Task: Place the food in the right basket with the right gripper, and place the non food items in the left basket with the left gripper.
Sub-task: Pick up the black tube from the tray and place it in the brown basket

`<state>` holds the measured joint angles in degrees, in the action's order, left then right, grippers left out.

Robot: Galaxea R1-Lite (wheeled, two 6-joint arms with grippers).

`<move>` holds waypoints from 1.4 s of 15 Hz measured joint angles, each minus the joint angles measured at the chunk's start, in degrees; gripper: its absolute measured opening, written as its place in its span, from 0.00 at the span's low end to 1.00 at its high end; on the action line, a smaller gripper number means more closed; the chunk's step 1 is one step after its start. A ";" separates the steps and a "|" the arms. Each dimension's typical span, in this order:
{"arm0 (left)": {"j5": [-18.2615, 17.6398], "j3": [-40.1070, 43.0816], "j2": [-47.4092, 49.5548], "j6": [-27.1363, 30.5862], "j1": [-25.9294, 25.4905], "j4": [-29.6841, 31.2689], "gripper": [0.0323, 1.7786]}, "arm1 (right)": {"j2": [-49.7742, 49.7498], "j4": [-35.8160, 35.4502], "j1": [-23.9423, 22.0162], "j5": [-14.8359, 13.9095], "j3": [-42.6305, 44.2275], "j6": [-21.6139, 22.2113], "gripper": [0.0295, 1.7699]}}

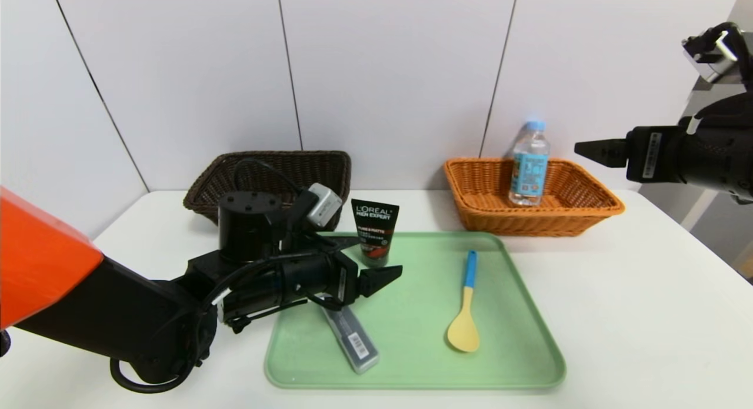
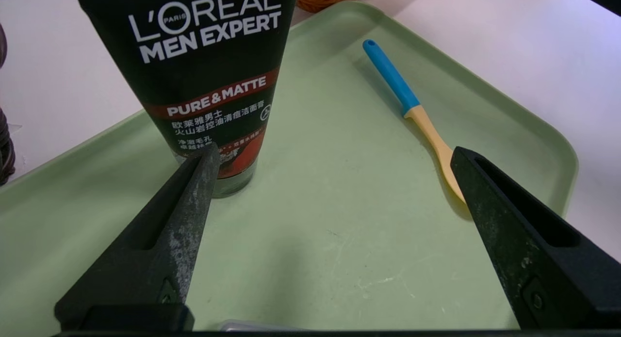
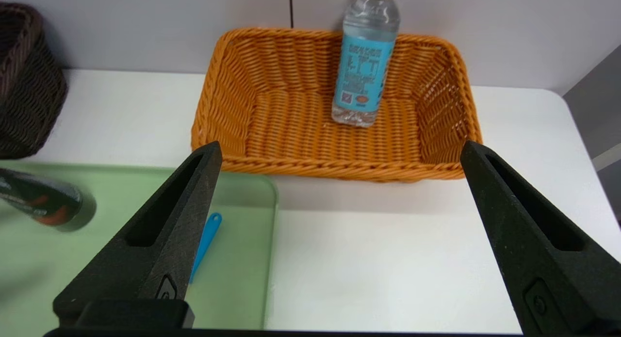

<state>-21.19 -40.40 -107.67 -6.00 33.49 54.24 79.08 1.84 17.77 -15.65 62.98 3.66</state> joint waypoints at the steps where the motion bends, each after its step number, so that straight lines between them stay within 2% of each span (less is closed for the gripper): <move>1: 0.33 0.24 -0.18 0.11 -0.09 0.00 0.95 | -0.41 1.21 0.91 0.44 -0.11 0.45 0.96; 4: 3.08 0.52 -0.79 0.22 -0.17 0.06 0.95 | -2.38 4.33 3.36 2.95 -1.12 1.66 0.96; 7: 3.33 0.24 -1.34 0.24 -0.22 0.15 0.95 | -4.78 7.23 5.16 3.83 -1.76 2.05 0.96; 12: 4.40 -0.59 -3.13 0.27 -0.50 1.68 0.95 | -8.83 14.31 5.90 10.25 -2.36 2.23 0.96; 21: 5.57 -7.01 -8.46 0.30 -0.69 2.27 0.95 | -11.64 14.77 5.92 10.84 -4.00 2.56 0.96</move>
<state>-15.62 -47.41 -116.13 -5.69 32.79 56.50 67.44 16.62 23.70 -4.82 58.98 6.22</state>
